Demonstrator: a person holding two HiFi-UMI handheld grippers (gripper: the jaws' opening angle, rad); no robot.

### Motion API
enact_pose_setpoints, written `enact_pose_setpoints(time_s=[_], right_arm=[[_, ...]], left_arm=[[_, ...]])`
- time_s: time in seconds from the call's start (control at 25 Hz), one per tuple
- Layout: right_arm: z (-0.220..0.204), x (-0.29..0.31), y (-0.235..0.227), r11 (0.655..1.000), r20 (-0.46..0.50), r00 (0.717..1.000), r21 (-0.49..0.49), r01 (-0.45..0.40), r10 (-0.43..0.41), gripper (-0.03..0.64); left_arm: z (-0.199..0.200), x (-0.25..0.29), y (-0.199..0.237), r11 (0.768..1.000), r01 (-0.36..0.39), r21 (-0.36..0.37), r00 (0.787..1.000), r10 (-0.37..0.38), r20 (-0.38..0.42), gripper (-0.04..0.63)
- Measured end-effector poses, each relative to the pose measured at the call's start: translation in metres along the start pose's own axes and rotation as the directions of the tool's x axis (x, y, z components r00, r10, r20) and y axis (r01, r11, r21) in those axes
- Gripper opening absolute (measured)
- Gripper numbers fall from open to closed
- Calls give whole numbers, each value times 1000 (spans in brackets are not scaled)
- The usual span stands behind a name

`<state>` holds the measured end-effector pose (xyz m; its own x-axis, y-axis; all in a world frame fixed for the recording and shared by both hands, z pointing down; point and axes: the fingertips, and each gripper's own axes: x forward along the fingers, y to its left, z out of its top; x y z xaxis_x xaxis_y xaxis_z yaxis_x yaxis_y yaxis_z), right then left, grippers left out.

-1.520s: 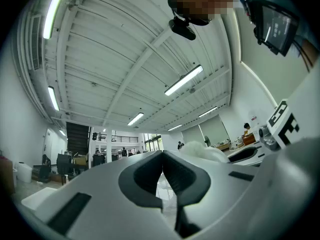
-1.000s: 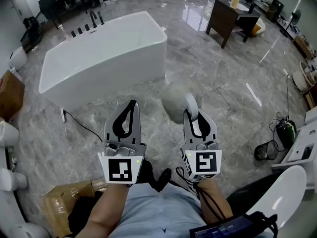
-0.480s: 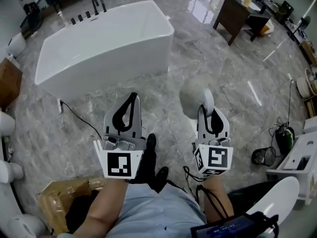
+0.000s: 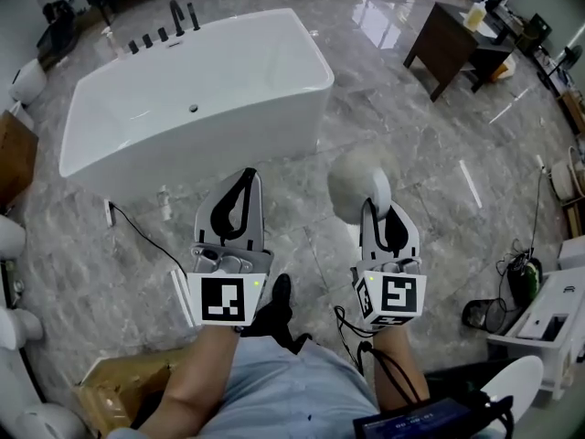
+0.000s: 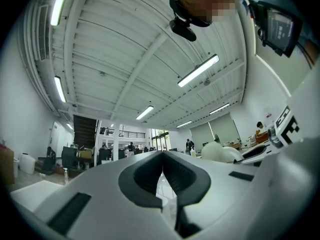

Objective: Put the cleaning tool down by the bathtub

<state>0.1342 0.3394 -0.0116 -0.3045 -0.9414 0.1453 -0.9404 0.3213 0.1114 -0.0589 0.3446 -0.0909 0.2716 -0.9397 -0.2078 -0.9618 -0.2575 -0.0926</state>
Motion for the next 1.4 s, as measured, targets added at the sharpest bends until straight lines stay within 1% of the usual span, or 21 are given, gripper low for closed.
enact_pose_setpoints(time_s=[0.28, 0.4, 0.56, 0.72, 0.88, 1.0, 1.12, 1.28, 1.4], right_arm=[[33, 72, 3, 1000, 29, 1000, -5, 6, -6, 101], [39, 92, 0, 1000, 41, 999, -8, 11, -11, 101], [37, 113, -13, 1000, 45, 999, -19, 10, -9, 101], [36, 130, -33, 1000, 41, 999, -11, 23, -22, 101], [25, 155, -55, 1000, 33, 999, -7, 21, -21, 101], [18, 182, -74, 1000, 22, 1000, -3, 16, -16, 101], [13, 212, -98, 1000, 8, 1000, 20, 16, -17, 101], [4, 261, -142, 1000, 3, 1000, 24, -17, 17, 101], [2, 295, -177, 999, -6, 1000, 44, -21, 21, 101]], left_arm=[[6, 61, 49, 1000, -4, -5, 999, 5, 32, 17], [4, 79, 59, 1000, 2, 9, 999, -2, 46, 17], [-7, 101, 61, 1000, 19, 12, 999, -19, 29, 17], [-19, 129, 56, 1000, 31, -4, 999, -31, 12, 17], [-35, 159, 46, 999, 46, 1, 999, -46, 8, 17], [-52, 188, 38, 998, 56, 3, 998, -55, -20, 17], [-70, 226, 30, 998, 60, 13, 997, -59, -50, 17], [-90, 288, 14, 998, 54, 25, 996, -52, -79, 17], [-101, 329, 5, 997, 53, 64, 994, -46, -95, 17]])
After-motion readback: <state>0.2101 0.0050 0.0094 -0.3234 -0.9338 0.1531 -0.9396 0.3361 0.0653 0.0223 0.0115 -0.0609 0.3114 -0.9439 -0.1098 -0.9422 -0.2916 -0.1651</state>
